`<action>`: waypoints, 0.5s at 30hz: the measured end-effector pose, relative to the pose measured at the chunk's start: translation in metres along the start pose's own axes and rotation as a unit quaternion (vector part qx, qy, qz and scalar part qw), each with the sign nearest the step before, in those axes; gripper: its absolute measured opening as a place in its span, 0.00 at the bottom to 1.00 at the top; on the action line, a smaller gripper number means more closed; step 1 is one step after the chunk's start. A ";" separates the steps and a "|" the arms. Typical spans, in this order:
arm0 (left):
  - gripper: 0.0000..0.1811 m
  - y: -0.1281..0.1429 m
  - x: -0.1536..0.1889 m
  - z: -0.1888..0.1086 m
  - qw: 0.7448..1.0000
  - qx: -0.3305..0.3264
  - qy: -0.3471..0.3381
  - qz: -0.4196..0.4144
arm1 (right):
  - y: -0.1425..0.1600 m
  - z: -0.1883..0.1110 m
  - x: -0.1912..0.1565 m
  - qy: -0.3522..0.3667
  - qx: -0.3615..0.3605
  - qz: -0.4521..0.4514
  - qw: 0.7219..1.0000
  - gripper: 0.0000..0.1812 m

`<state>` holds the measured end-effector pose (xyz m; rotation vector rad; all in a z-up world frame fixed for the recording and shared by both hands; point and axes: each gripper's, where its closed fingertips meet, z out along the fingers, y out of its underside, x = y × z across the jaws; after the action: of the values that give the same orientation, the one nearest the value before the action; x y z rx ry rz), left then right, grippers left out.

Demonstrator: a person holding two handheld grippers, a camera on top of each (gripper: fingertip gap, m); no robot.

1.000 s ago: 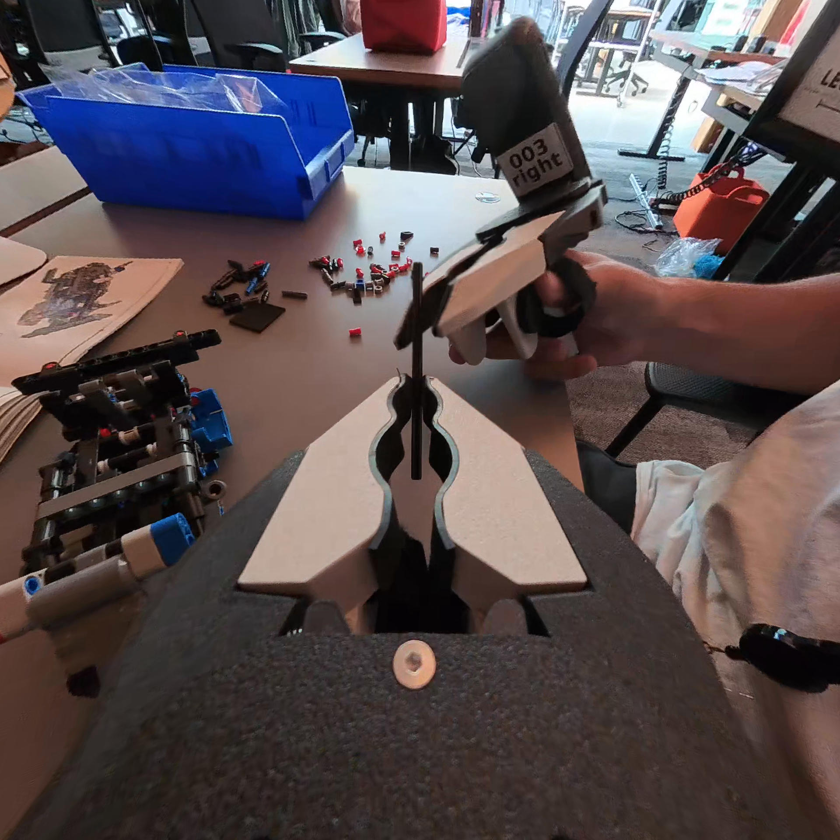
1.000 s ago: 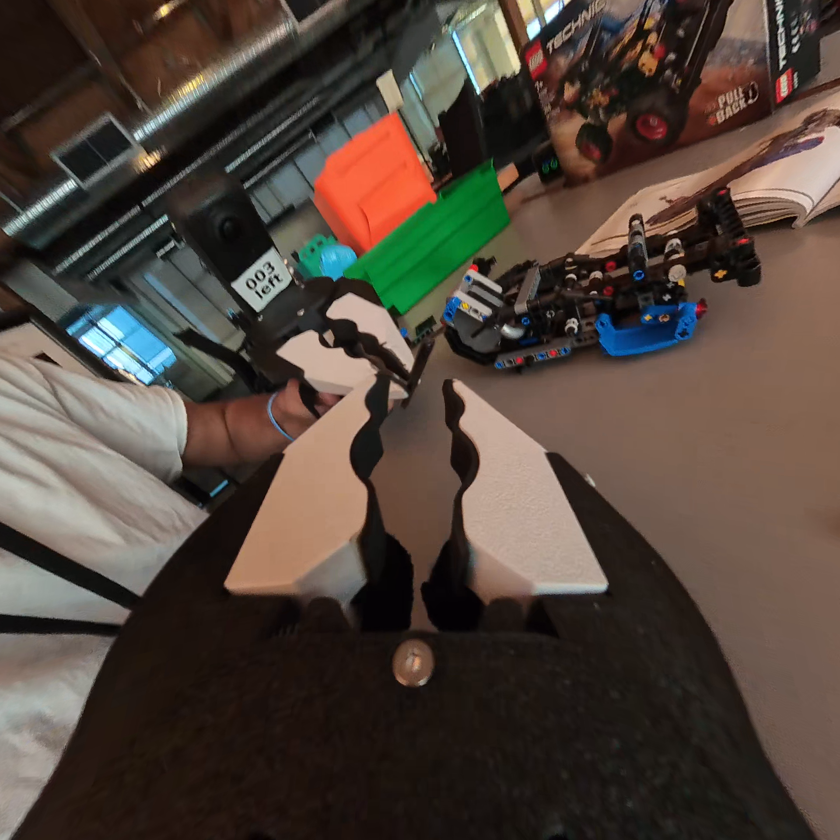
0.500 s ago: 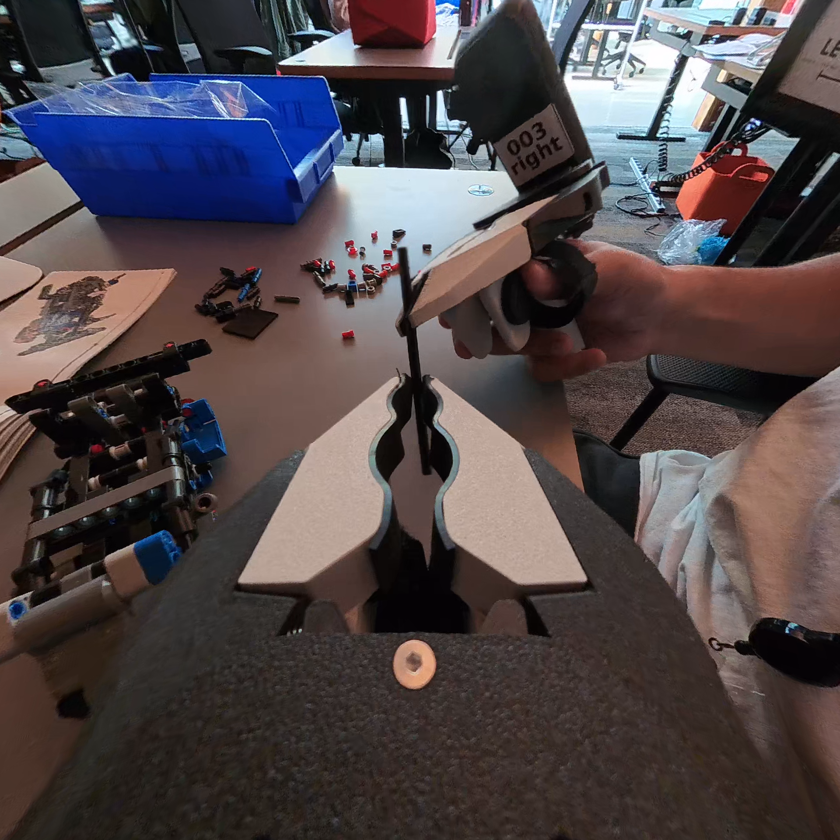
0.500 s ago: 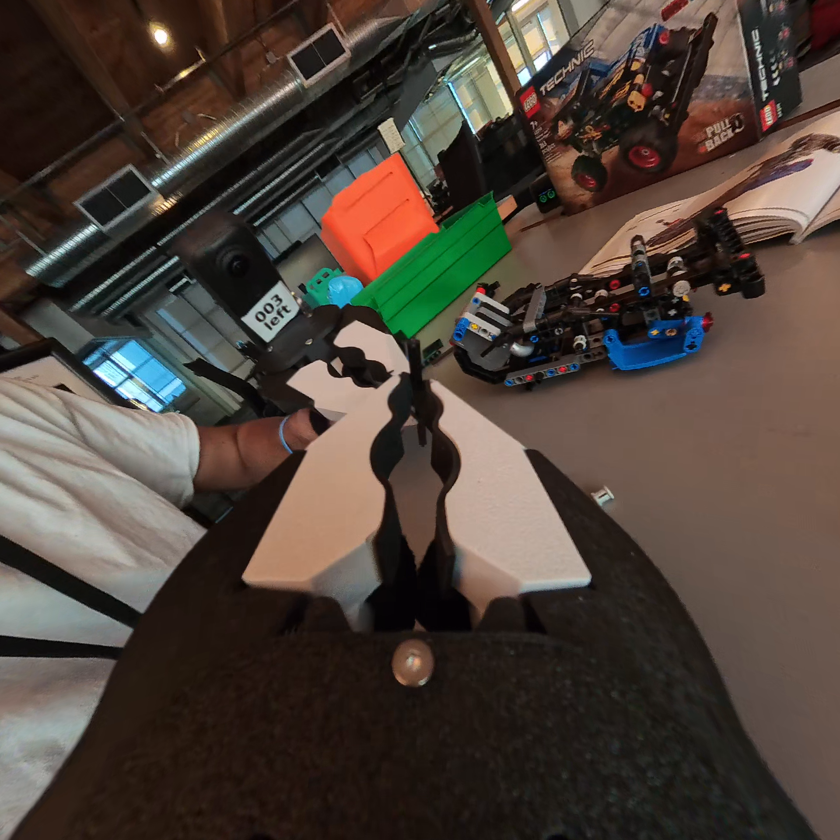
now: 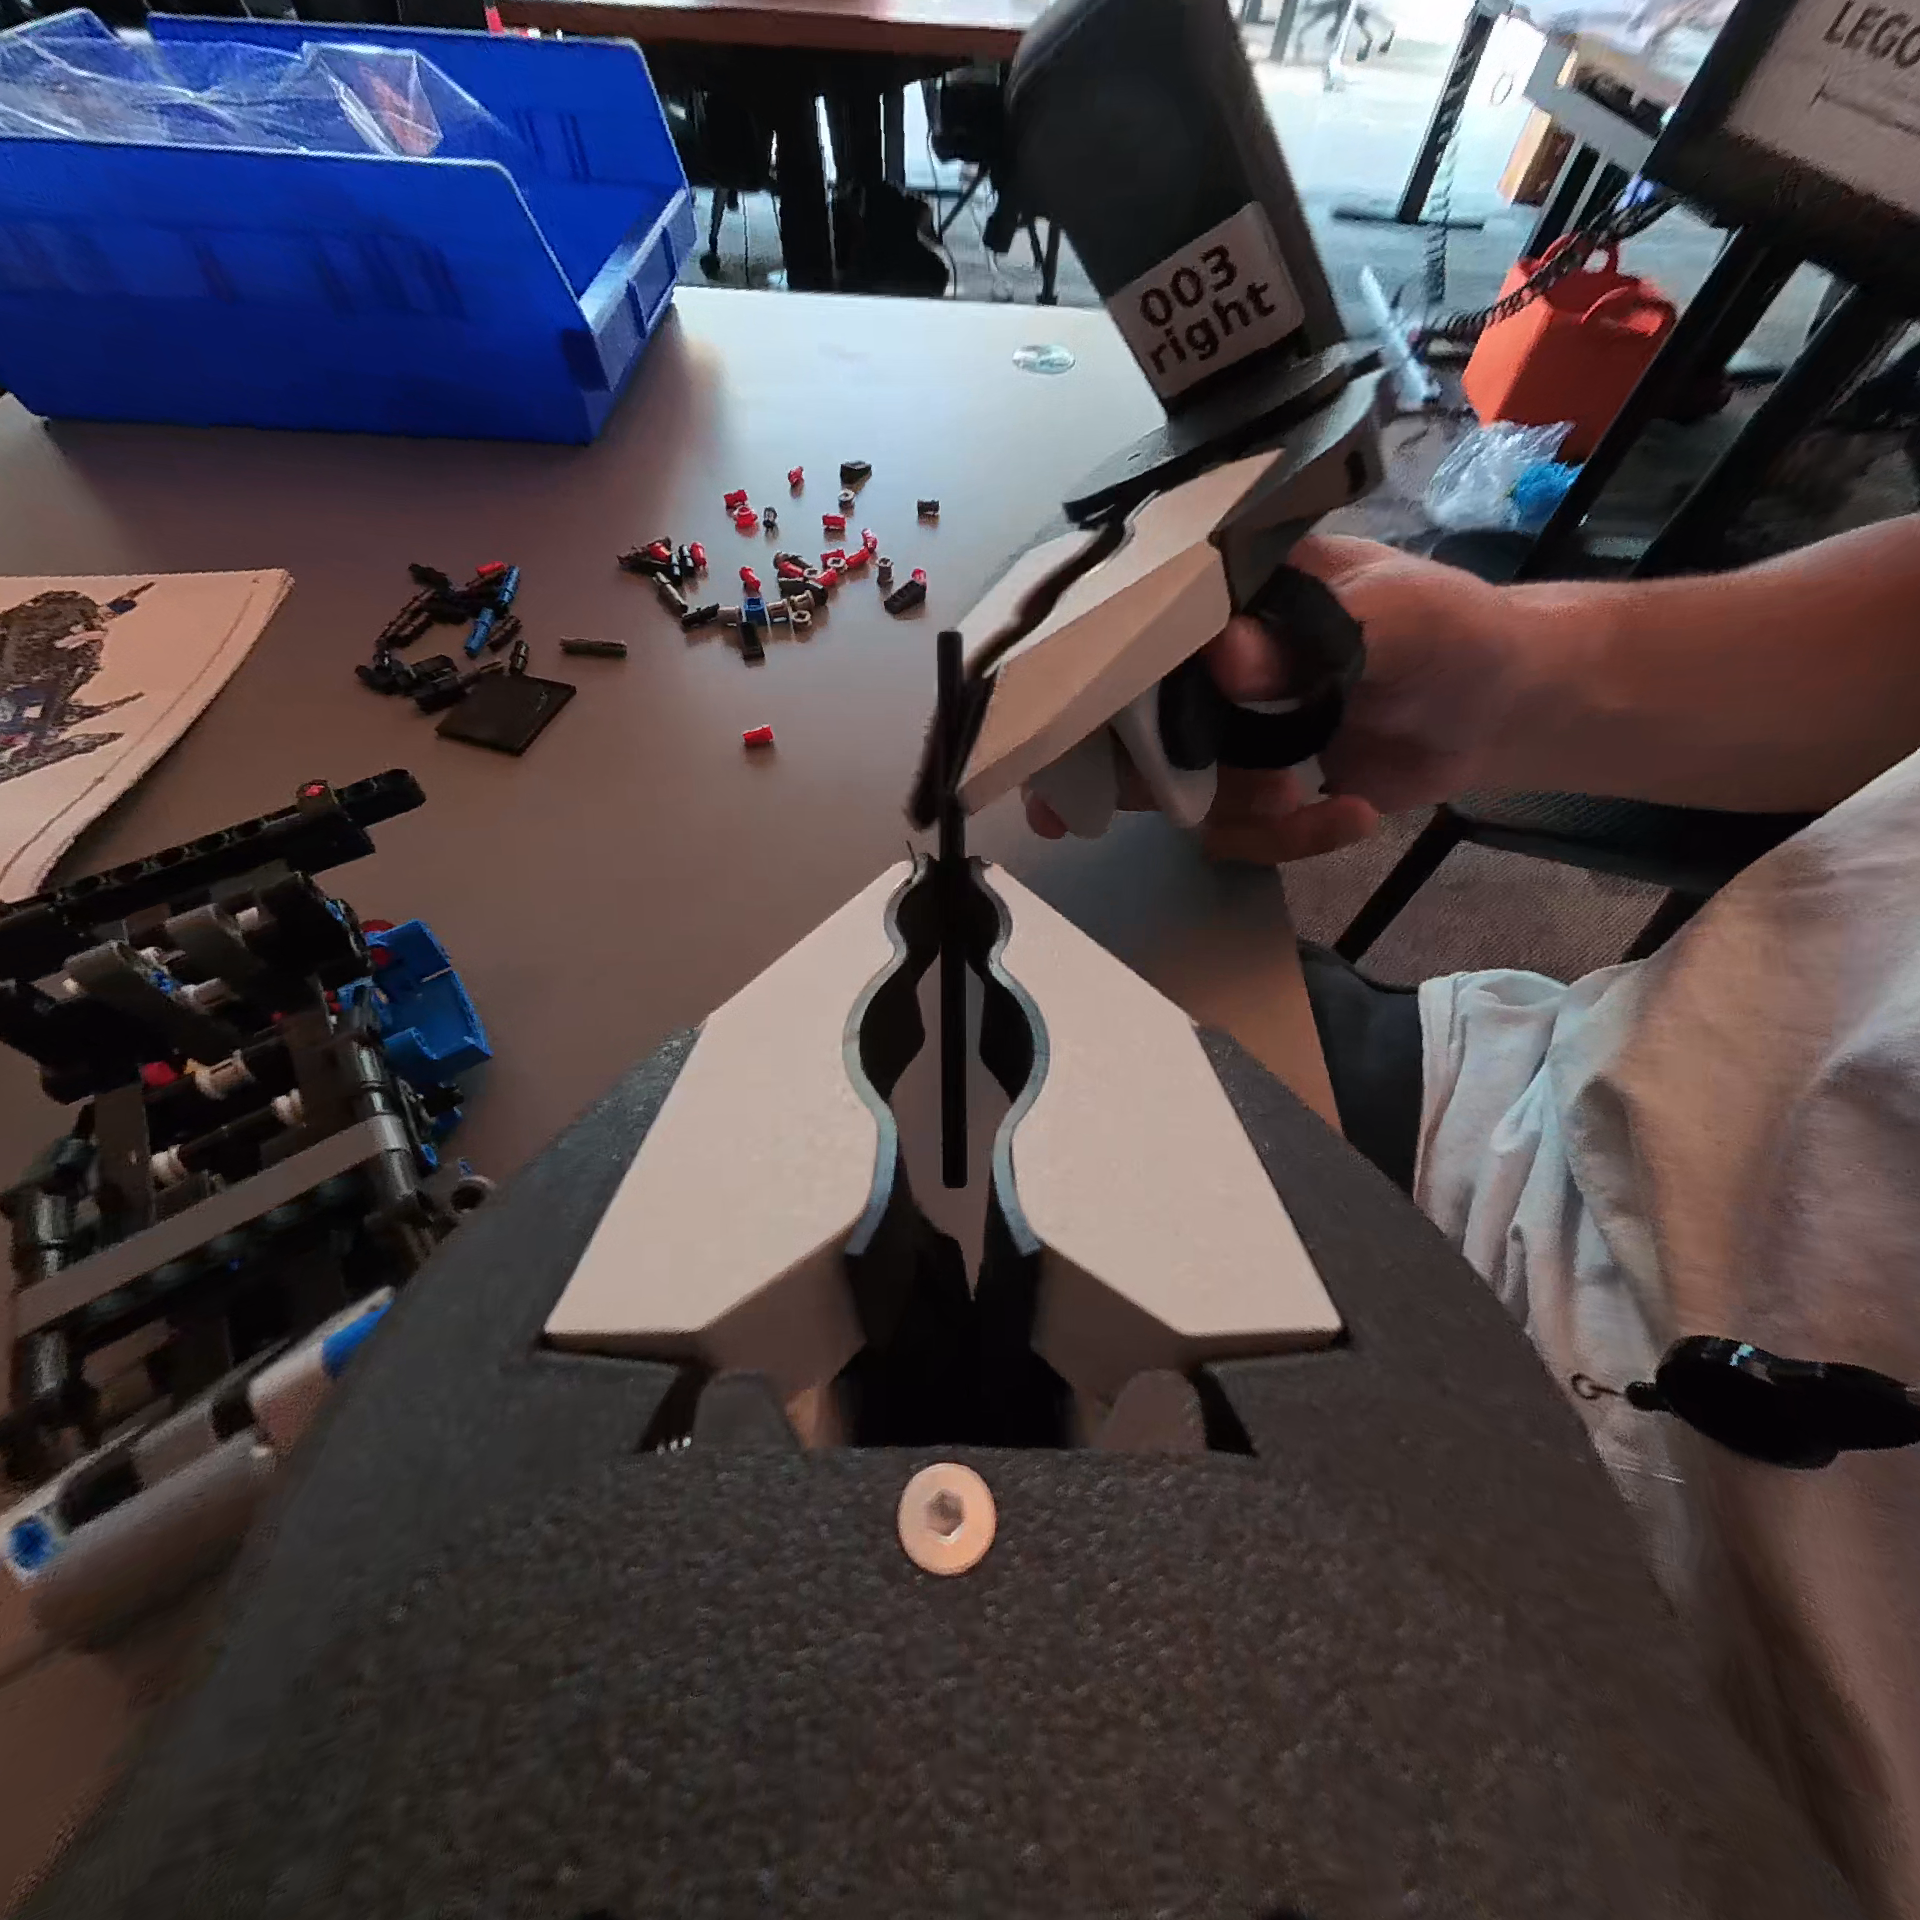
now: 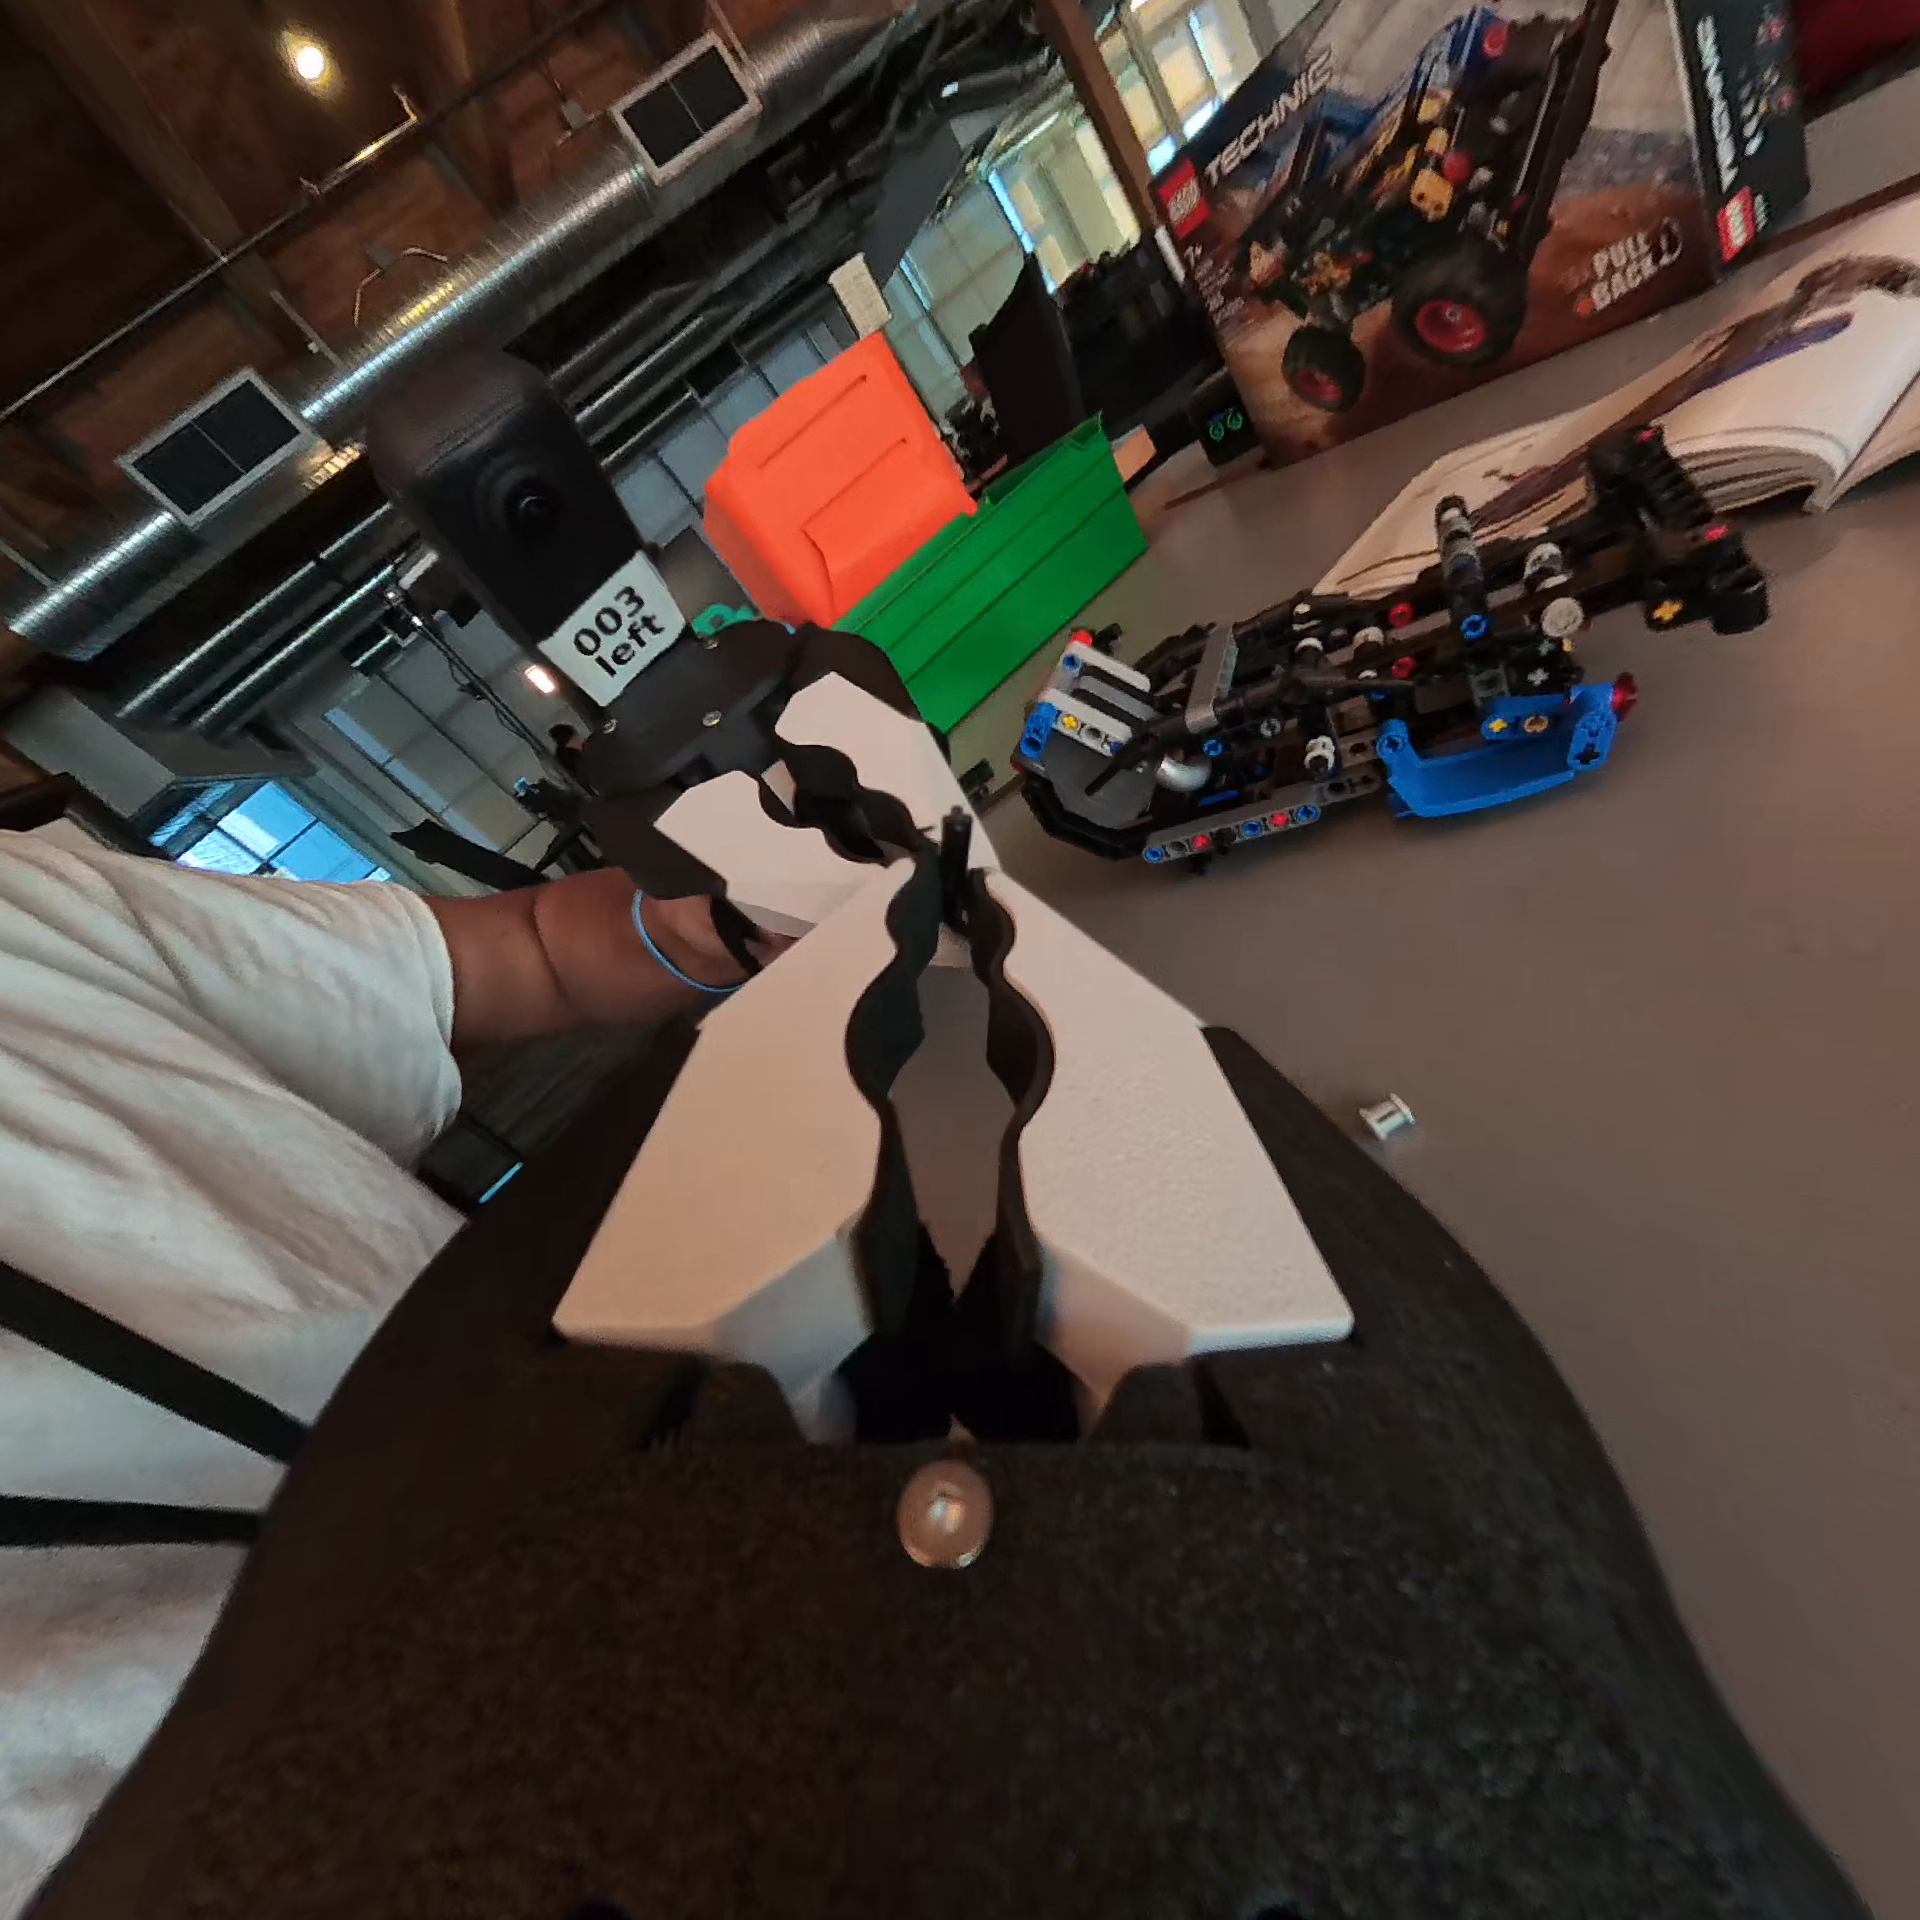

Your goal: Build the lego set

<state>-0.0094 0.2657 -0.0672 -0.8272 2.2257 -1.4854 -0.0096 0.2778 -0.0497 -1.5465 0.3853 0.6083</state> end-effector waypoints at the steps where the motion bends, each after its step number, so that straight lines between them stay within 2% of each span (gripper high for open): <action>1: 0.01 0.000 0.002 -0.001 1.000 0.010 0.003 -0.007 | 0.000 -0.002 0.002 -0.002 -0.005 0.000 1.000 0.06; 3: 0.01 0.003 0.005 -0.004 1.000 0.025 0.009 -0.013 | -0.003 -0.011 0.002 -0.016 -0.013 -0.020 1.000 0.09; 4: 0.01 0.009 0.008 -0.006 1.000 0.019 0.013 -0.009 | -0.002 -0.015 0.002 -0.021 -0.033 -0.036 0.999 0.09; 6: 0.01 0.023 0.011 -0.008 1.000 -0.010 0.010 0.018 | 0.002 -0.024 0.017 0.013 -0.097 -0.103 0.990 0.10; 8: 0.01 0.035 0.006 -0.010 0.997 -0.043 -0.018 0.057 | 0.011 -0.030 0.037 0.046 -0.178 -0.203 0.962 0.10; 10: 0.01 0.044 0.003 -0.010 0.994 -0.067 -0.036 0.078 | 0.018 -0.035 0.069 0.090 -0.260 -0.277 0.921 0.10; 12: 0.02 0.049 0.003 -0.011 0.992 -0.083 -0.046 0.083 | 0.027 -0.034 0.081 0.078 -0.320 -0.281 0.901 0.10; 15: 0.01 0.053 -0.002 -0.013 0.990 -0.091 -0.058 0.088 | 0.038 -0.031 0.079 0.030 -0.368 -0.234 0.899 0.10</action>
<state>-0.0305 0.2914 -0.1104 -0.7271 2.3047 -1.1385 0.0355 0.2541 -0.1267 -2.2899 -0.2174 0.3286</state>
